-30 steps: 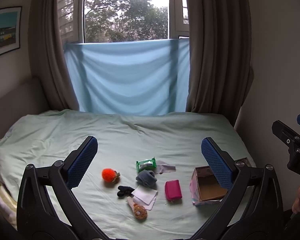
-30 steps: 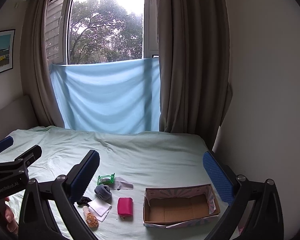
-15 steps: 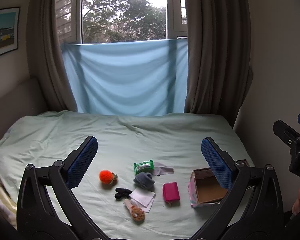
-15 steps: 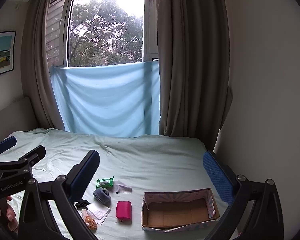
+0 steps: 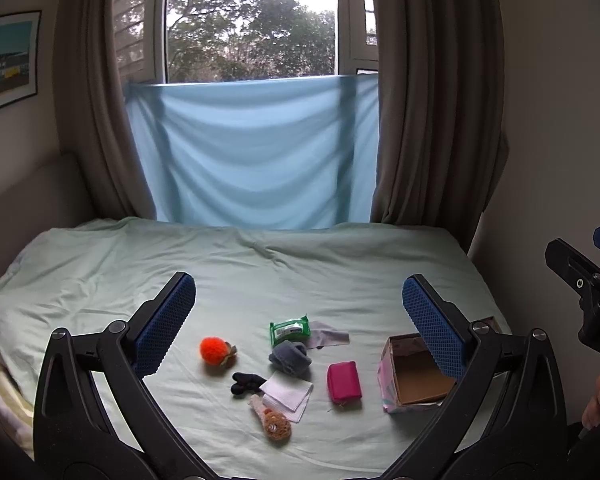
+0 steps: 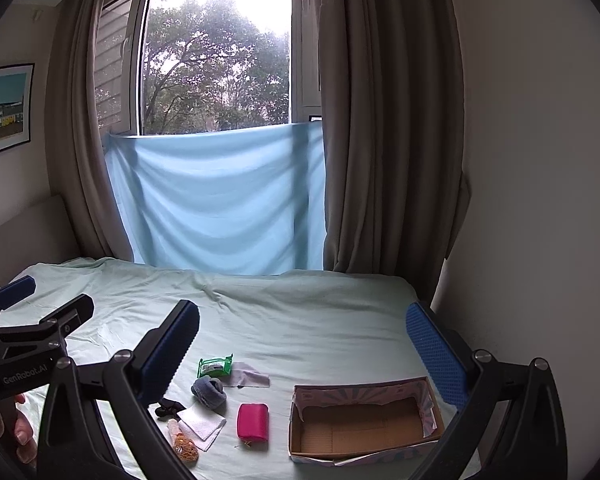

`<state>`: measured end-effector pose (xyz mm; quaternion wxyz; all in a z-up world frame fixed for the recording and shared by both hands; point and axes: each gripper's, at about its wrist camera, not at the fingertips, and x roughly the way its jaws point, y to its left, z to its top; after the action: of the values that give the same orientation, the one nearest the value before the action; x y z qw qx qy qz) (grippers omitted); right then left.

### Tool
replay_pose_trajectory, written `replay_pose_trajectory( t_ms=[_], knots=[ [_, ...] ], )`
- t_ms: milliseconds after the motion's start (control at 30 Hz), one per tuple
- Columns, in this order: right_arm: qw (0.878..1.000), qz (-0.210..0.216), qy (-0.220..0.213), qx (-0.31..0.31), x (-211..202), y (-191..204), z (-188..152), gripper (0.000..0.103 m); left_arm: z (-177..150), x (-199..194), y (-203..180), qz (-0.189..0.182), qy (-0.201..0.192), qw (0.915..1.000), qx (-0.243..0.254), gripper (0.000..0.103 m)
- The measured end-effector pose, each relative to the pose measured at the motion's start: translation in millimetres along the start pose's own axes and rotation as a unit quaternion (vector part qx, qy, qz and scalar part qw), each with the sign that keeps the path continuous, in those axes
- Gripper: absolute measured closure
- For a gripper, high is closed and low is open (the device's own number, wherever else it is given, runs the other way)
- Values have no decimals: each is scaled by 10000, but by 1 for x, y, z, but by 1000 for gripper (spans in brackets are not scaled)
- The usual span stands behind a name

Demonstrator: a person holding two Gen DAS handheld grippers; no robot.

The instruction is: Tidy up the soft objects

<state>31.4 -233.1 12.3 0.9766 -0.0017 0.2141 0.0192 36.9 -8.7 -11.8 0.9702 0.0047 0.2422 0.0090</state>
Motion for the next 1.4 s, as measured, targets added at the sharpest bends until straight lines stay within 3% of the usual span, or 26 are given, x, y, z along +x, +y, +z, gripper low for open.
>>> replay_pose_trajectory(
  t_ms=[767,1067,1233,1400],
  knots=[
    [9999,33,38,124,-6,2,-1,0,-3,-3,-5,-76,79,9999,56,0],
    [9999,156,50,-15,-4,3,-2,0,-7,-6,4,38,191,9997,-130,0],
    [9986,475,187,-130,5,12,-10,0,-21,-10,18,302,231,9990,-222,0],
    [9971,620,440,-31,20,33,-31,0,-42,-1,59,403,362,9980,-327,0]
  ],
)
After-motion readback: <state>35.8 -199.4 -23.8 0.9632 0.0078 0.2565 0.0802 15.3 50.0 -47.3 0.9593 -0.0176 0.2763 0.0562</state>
